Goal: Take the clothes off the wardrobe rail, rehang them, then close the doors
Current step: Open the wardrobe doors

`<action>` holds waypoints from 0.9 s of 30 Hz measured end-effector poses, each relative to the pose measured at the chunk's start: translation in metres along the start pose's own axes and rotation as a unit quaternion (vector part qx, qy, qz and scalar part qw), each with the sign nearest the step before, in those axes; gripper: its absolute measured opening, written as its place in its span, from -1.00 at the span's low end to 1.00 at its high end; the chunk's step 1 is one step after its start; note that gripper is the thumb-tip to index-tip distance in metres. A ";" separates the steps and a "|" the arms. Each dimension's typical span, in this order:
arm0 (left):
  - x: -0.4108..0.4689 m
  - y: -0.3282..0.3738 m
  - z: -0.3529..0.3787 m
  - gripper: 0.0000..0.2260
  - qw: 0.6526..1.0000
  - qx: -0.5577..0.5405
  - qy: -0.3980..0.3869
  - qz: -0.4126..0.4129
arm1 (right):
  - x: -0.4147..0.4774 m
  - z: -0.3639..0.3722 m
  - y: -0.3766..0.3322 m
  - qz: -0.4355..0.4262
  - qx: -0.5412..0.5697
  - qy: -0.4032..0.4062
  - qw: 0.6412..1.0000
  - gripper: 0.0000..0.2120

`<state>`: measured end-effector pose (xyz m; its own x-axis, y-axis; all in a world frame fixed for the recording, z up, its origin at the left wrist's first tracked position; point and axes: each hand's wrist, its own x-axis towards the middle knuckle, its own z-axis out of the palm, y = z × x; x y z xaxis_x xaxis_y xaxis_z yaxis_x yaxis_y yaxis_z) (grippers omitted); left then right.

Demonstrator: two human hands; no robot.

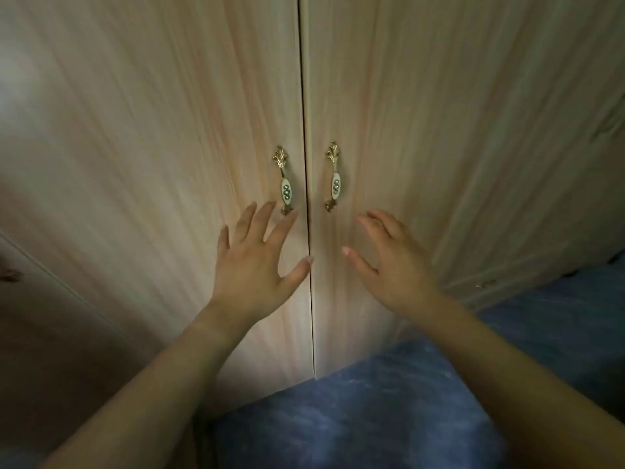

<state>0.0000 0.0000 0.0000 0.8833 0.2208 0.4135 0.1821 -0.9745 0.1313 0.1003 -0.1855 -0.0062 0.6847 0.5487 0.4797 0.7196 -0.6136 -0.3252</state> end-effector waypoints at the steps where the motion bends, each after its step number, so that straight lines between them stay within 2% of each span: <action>1: 0.009 -0.003 -0.001 -0.38 1.000 0.001 0.011 -0.005 | 0.015 0.004 0.004 -0.006 0.023 0.012 1.000 -0.42; 4: 0.039 -0.012 0.007 -0.39 0.997 0.044 0.062 -0.007 | 0.058 0.016 0.010 -0.016 0.059 0.012 0.998 -0.45; 7: 0.061 -0.019 0.022 -0.38 0.990 0.103 0.094 -0.014 | 0.087 0.035 0.018 -0.029 0.130 0.043 0.990 -0.39; 11: 0.069 -0.032 0.045 -0.32 0.975 0.182 0.126 -0.012 | 0.098 0.064 0.029 -0.054 0.231 0.095 0.967 -0.42; 16: 0.069 -0.037 0.052 -0.36 0.969 0.187 0.161 -0.007 | 0.098 0.077 0.028 -0.032 0.324 0.123 0.938 -0.39; 21: 0.070 -0.038 0.054 -0.36 0.970 0.172 0.171 -0.005 | 0.091 0.078 0.023 -0.030 0.353 0.123 0.927 -0.40; 27: 0.072 -0.044 0.052 -0.41 0.976 0.140 0.163 0.020 | 0.068 0.069 0.020 -0.022 0.303 0.142 0.942 -0.45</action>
<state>0.0785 0.0562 -0.0229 0.7162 0.1386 0.6839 0.3012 -0.9455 -0.1238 0.1688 -0.1211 -0.0363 0.6562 0.3386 0.6744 0.7393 -0.1092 -0.6645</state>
